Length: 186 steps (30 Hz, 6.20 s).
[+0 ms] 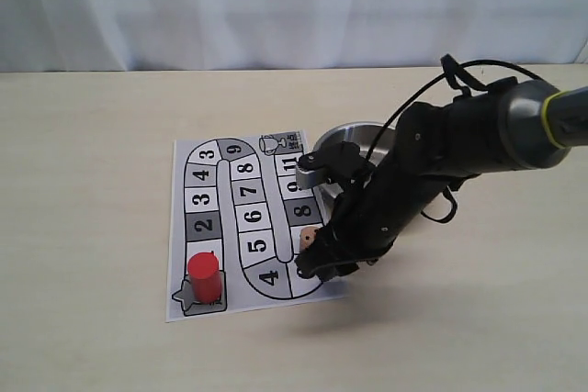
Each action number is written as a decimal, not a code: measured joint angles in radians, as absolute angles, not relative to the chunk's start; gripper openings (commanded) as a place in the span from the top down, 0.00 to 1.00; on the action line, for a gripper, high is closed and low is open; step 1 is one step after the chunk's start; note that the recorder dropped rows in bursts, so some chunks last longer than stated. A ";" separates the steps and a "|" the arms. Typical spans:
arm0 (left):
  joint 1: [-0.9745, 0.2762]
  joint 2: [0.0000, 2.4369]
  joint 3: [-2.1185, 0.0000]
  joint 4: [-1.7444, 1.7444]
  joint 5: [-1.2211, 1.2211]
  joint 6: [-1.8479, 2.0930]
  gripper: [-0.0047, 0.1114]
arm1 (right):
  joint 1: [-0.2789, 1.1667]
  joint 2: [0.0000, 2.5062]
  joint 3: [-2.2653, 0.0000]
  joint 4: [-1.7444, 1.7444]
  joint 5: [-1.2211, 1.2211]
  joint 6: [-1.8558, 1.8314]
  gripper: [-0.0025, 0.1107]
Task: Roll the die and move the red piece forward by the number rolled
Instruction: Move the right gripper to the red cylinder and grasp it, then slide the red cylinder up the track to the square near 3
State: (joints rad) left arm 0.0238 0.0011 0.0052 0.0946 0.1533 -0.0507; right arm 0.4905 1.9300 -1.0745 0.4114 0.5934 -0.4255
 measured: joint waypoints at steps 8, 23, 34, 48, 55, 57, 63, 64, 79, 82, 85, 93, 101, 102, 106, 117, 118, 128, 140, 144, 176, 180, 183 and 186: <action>0.024 0.001 0.005 0.095 0.153 -0.051 0.96 | 0.492 1.886 -1.112 0.505 0.726 -0.477 0.48; 0.024 0.001 0.005 0.095 0.153 -0.051 0.96 | 0.764 1.882 -1.155 0.541 0.514 -0.531 0.33; 0.024 0.001 0.005 0.095 0.153 -0.051 0.96 | 0.781 1.943 -1.267 0.541 0.467 -0.523 0.33; 0.024 0.001 0.005 0.095 0.153 -0.051 0.96 | 0.781 2.069 -1.396 0.382 0.544 -0.418 0.33; 0.024 0.001 0.005 0.095 0.153 -0.051 0.96 | 0.814 2.106 -1.398 0.326 0.534 -0.402 0.39; 0.024 0.001 0.005 0.095 0.153 -0.051 0.96 | 0.814 2.110 -1.398 0.303 0.534 -0.382 0.39; 0.024 0.001 0.005 0.095 0.153 -0.051 0.96 | 0.814 2.110 -1.400 0.287 0.532 -0.374 0.39; 0.024 0.001 0.005 0.095 0.153 -0.051 0.96 | 0.814 2.110 -1.400 0.284 0.532 -0.370 0.39; 0.024 0.001 0.005 0.095 0.153 -0.051 0.96 | 0.814 2.115 -1.400 0.280 0.530 -0.354 0.93; 0.024 0.001 0.005 0.095 0.153 -0.051 0.96 | 0.814 2.115 -1.400 0.280 0.530 -0.354 0.94; 0.024 0.001 0.005 0.095 0.153 -0.051 0.96 | 0.814 2.115 -1.400 0.280 0.530 -0.354 0.94; 0.024 0.001 0.005 0.095 0.153 -0.051 0.96 | 0.814 2.097 -1.400 0.277 0.532 -0.352 0.94; 0.024 0.001 0.005 0.095 0.153 -0.051 0.96 | 0.814 2.083 -1.430 0.277 0.499 -0.352 0.94; 0.024 0.001 0.005 0.095 0.153 -0.051 0.96 | 0.814 2.085 -1.438 0.277 0.495 -0.352 0.94; 0.024 0.001 0.005 0.095 0.153 -0.051 0.96 | 0.814 2.103 -1.482 0.271 0.493 -0.352 0.94; 0.024 0.001 0.005 0.095 0.153 -0.051 0.96 | 0.814 2.202 -1.524 0.129 0.478 -0.276 0.94; 0.024 0.001 0.005 0.095 0.153 -0.051 0.96 | 0.814 2.202 -1.526 0.126 0.478 -0.274 0.94; 0.024 0.001 0.005 0.095 0.153 -0.051 0.96 | 0.814 2.189 -1.525 0.095 0.458 -0.270 0.94; 0.024 0.001 0.005 0.095 0.153 -0.051 0.96 | 0.758 2.178 -1.595 0.074 0.408 -0.179 0.94; 0.024 0.001 0.005 0.095 0.153 -0.051 0.96 | 0.758 2.178 -1.606 0.074 0.411 -0.174 0.94; 0.024 0.001 0.005 0.095 0.153 -0.051 0.96 | 0.758 2.230 -1.608 0.041 0.426 -0.172 0.94; 0.024 0.001 0.005 0.095 0.153 -0.051 0.96 | 0.758 2.230 -1.608 0.041 0.406 -0.172 0.94; 0.024 0.001 0.005 0.095 0.153 -0.051 0.96 | 0.758 2.230 -1.608 0.041 0.404 -0.172 0.94; 0.024 0.001 0.005 0.095 0.153 -0.051 0.96 | 0.758 2.230 -1.608 0.041 0.404 -0.172 0.94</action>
State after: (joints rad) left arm 0.0238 0.0011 0.0052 0.0946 0.1533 -0.0507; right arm 0.7575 2.2300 -1.6080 0.0407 0.4045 -0.1719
